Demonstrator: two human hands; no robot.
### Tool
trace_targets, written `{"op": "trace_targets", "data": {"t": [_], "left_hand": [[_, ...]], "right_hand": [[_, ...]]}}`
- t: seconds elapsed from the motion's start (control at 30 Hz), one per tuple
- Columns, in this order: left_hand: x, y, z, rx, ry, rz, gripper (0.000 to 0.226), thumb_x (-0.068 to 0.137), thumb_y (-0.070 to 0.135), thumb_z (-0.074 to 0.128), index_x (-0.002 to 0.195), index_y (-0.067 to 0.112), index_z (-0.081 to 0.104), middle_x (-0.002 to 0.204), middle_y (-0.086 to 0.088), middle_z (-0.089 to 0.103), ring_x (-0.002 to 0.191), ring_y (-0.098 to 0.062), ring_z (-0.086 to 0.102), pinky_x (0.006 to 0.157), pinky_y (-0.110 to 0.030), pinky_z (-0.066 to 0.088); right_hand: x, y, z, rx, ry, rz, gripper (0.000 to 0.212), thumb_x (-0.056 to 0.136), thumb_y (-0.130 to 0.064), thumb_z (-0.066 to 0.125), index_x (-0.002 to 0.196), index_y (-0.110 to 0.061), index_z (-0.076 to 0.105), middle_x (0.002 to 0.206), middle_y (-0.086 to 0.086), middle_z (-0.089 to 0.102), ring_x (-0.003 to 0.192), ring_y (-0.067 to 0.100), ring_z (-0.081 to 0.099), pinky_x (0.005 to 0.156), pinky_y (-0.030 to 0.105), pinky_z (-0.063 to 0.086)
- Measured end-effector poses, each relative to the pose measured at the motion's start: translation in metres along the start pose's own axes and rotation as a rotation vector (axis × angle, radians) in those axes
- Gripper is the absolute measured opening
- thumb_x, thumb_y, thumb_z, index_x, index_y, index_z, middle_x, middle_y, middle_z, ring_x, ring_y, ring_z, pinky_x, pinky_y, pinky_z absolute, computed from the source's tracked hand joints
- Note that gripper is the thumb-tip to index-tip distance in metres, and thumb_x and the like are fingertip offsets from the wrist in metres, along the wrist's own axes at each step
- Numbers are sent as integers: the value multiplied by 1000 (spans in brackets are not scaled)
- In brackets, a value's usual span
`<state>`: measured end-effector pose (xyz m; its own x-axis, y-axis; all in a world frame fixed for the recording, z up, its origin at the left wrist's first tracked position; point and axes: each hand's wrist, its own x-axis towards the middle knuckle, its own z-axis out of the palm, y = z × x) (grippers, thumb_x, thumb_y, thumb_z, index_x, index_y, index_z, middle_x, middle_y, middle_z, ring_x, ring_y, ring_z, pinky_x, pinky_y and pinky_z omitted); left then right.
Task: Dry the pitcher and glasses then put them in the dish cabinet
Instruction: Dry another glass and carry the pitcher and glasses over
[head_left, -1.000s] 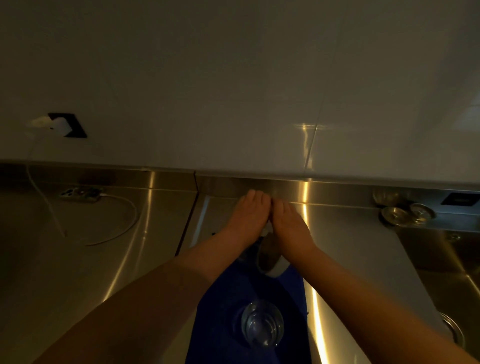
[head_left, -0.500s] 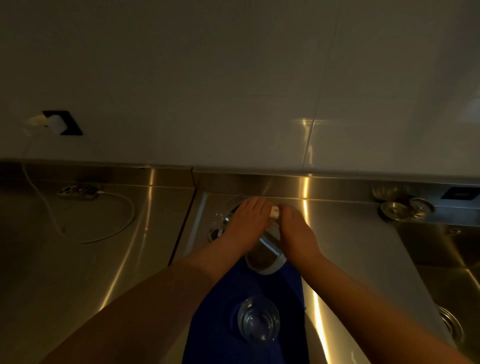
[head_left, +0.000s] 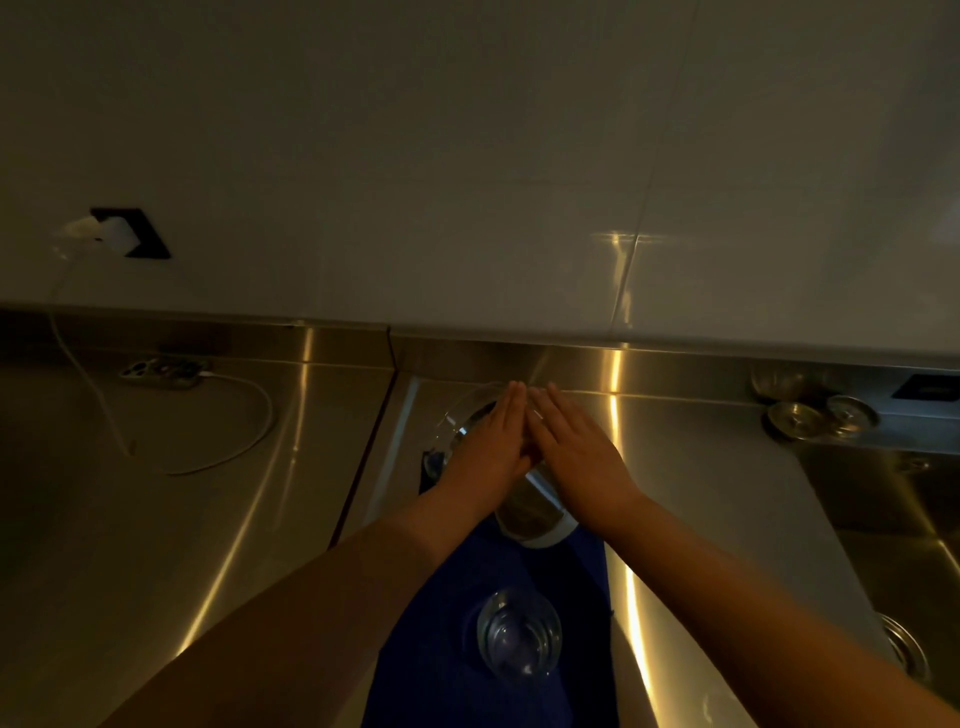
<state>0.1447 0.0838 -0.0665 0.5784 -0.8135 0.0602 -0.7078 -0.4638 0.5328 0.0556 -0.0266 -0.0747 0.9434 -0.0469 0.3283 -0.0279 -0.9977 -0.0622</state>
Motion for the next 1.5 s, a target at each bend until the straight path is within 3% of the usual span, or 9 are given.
{"op": "trace_targets", "data": {"t": [0.1, 0.23, 0.4, 0.6, 0.77, 1.0, 1.27, 1.33, 1.5], "left_hand": [[-4, 0, 1, -55, 13, -1, 85, 91, 26, 61, 152, 9, 4, 154, -12, 27, 139, -22, 32, 108, -24, 27], [-5, -3, 8, -19, -17, 22, 71, 96, 31, 53, 151, 13, 13, 156, -10, 21, 142, -22, 25, 114, -31, 22], [-4, 4, 23, -55, -132, 33, 51, 98, 26, 49, 144, 15, 30, 132, -11, 53, 116, -21, 54, 94, -30, 42], [0, 25, 46, 90, -229, 82, 34, 97, 27, 48, 127, 12, 49, 118, -10, 61, 103, -23, 59, 84, -33, 47], [-3, 33, 67, 222, -312, 165, 34, 97, 28, 48, 126, 11, 51, 121, -10, 60, 107, -24, 58, 91, -36, 47], [-2, 36, 71, 271, -366, 151, 32, 97, 28, 46, 123, 10, 52, 116, -11, 61, 103, -25, 60, 90, -40, 49], [-20, 33, 66, 251, -185, 251, 33, 94, 35, 51, 118, 12, 56, 113, -7, 62, 103, -21, 58, 90, -37, 47], [-36, 28, 64, 237, -101, 322, 41, 91, 39, 55, 124, 13, 53, 121, -5, 59, 112, -19, 53, 99, -35, 42], [-85, 18, 59, 295, -23, 437, 63, 91, 41, 56, 145, 15, 34, 152, -5, 31, 141, -19, 23, 117, -31, 6]], "right_hand": [[1, 1, 2, 11, -26, 26, 74, 67, -15, 77, 132, 2, 46, 135, 20, 48, 124, 36, 47, 98, 52, 41], [-4, 14, 2, 12, -36, 97, 87, 61, -23, 82, 134, 1, 42, 135, 22, 48, 122, 38, 48, 97, 52, 42], [-15, 16, -4, -12, -107, 66, 80, 84, -13, 59, 147, -10, 9, 153, 9, -1, 142, 27, 0, 113, 48, 7], [-47, 36, 3, -28, -128, 75, 79, 61, 1, 79, 133, -2, 45, 145, 21, 34, 137, 34, 24, 107, 51, 32], [-78, 41, 7, -58, -84, 82, 70, 58, -3, 82, 122, -4, 54, 136, 20, 47, 134, 34, 27, 107, 47, 19], [-87, 36, 11, -32, 26, 122, 65, 54, -4, 86, 113, -3, 60, 130, 23, 52, 130, 33, 30, 102, 43, 26], [-86, 48, 9, -41, 1, -76, 56, 54, 3, 79, 107, -6, 62, 115, 16, 62, 117, 36, 53, 103, 44, 30], [-83, 52, 4, -6, 21, -173, 42, 60, 0, 74, 100, -7, 64, 100, 13, 65, 99, 31, 60, 91, 39, 46], [-73, 60, -1, 16, 30, -301, 18, 72, -6, 65, 90, -9, 68, 84, 8, 67, 83, 24, 61, 80, 33, 47]]}}
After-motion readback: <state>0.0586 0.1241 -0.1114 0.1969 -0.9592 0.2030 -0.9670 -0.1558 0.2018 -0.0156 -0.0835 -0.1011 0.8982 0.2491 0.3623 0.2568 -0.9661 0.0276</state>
